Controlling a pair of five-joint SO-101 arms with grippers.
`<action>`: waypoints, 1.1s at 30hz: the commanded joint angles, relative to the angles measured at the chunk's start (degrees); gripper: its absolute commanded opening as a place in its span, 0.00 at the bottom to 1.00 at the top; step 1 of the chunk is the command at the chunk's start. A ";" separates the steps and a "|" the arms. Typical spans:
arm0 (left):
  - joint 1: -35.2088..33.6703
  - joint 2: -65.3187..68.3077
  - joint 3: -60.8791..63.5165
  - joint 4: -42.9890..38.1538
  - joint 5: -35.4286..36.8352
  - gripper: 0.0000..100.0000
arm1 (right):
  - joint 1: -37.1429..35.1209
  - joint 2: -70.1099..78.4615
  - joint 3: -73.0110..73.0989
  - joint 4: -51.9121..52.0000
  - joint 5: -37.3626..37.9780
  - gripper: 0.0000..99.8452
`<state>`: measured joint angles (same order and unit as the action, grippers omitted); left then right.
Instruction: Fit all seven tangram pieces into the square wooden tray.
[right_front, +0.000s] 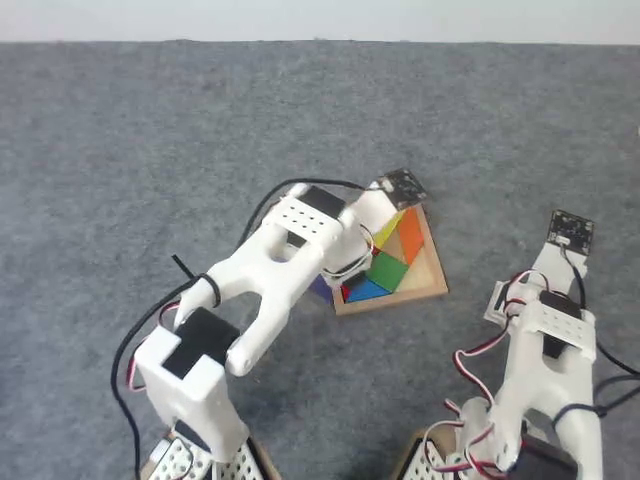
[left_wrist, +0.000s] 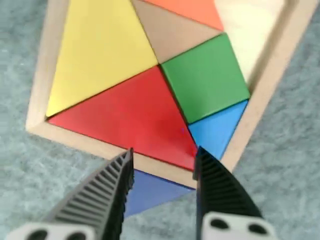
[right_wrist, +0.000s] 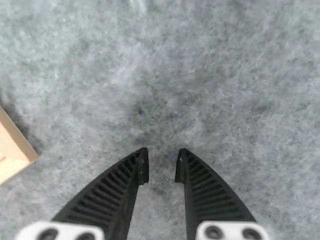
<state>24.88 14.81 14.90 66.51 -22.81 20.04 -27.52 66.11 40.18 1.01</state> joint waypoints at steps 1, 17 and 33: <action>0.70 -1.14 -2.68 0.62 -0.88 0.19 | -1.27 -0.13 -1.41 -0.48 0.70 0.10; -3.34 4.75 -2.33 -2.55 0.00 0.19 | -1.01 -0.66 -1.41 -0.40 0.53 0.10; -6.86 -7.56 -2.33 -1.76 -1.14 0.19 | -1.10 -0.66 -1.49 -0.75 0.26 0.10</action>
<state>17.76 13.05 13.41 64.04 -23.34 19.52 -27.52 66.11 40.18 1.01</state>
